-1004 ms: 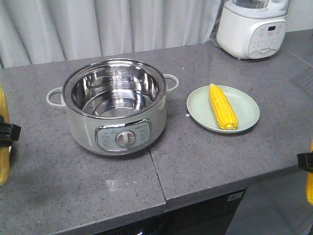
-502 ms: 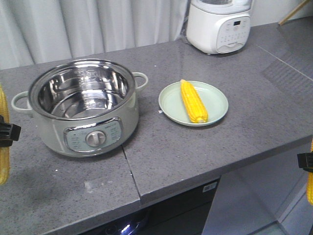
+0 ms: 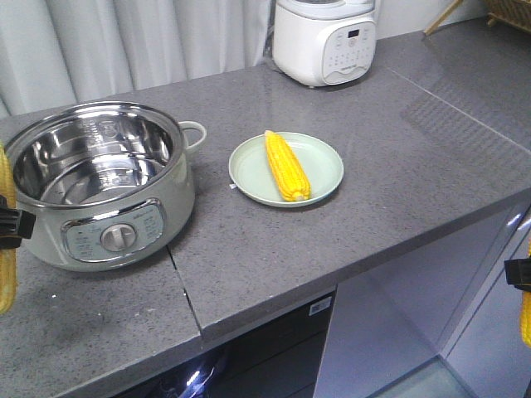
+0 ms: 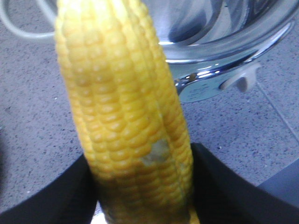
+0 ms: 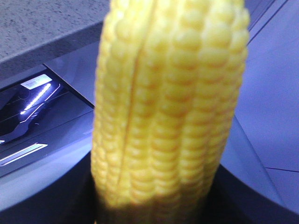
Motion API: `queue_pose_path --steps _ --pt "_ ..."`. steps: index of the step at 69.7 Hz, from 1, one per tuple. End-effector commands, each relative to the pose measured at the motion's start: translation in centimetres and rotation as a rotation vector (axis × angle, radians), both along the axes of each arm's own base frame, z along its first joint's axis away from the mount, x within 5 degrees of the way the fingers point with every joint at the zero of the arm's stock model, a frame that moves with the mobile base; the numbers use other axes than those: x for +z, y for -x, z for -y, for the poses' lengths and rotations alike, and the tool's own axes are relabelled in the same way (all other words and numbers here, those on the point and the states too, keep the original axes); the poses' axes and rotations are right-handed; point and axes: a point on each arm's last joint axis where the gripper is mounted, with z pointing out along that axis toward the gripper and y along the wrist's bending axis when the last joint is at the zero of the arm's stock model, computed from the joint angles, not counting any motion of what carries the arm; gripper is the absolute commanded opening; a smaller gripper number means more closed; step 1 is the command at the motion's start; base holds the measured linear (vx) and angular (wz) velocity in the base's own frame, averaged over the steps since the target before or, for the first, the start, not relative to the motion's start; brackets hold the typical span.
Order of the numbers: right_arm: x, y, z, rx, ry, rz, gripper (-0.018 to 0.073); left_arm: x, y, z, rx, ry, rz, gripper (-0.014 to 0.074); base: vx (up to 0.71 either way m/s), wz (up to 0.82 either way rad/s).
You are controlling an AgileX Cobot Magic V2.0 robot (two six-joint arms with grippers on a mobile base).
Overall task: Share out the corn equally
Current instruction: 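Drive the base away from the pot holding cobs in both grippers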
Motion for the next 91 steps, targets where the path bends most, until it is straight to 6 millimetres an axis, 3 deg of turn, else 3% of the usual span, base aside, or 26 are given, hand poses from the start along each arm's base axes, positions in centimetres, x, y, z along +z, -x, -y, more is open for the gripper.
queue_pose_path --steps 1,91 --pt "1.29 -0.14 0.13 -0.010 0.006 0.083 0.0194 1.52 0.13 -0.02 0.004 0.024 0.093 0.0217 -0.01 -0.16" --pt "1.29 -0.14 0.13 -0.010 0.006 0.084 0.0194 1.52 0.13 -0.02 0.004 0.024 0.093 0.0217 -0.01 -0.18"
